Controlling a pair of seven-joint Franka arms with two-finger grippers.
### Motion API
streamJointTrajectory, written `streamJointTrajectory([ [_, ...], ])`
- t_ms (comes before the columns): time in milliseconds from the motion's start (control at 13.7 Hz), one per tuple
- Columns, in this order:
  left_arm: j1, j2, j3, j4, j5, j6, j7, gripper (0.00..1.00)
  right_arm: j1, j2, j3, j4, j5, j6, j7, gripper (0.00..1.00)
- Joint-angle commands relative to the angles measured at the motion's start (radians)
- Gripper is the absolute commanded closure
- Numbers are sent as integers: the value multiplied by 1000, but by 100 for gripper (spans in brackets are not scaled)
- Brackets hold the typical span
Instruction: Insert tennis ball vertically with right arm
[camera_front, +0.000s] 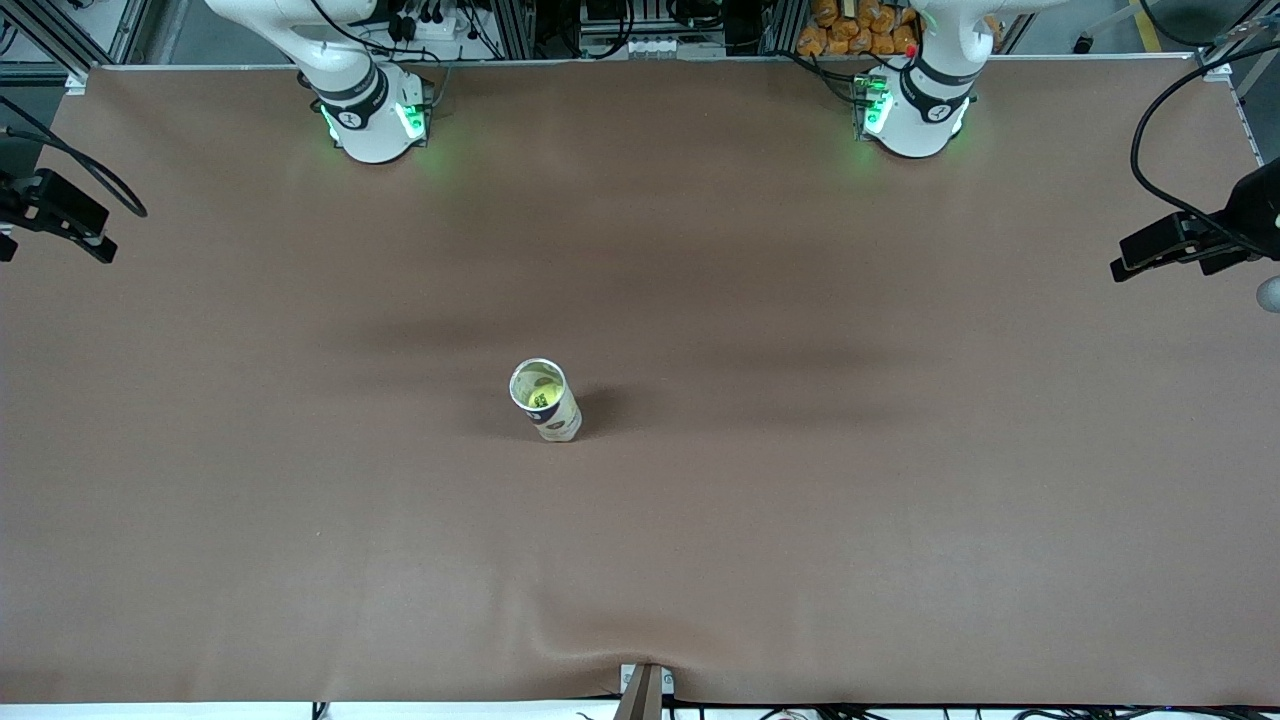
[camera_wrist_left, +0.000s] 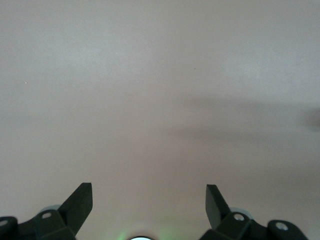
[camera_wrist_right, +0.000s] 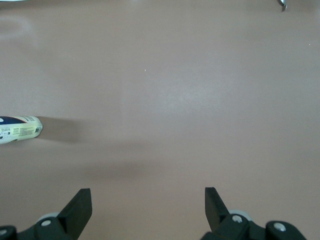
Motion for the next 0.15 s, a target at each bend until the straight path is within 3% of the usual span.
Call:
streamJointTrajectory([
  [0,12,-21,-16,-13,18,-15,-19,0,-18,12,8,30,-7,-7,-10,0],
  [73,12,-15,-10,-7,21,-26,-17,0,-18,13,8,30,-5,-7,-10,0],
])
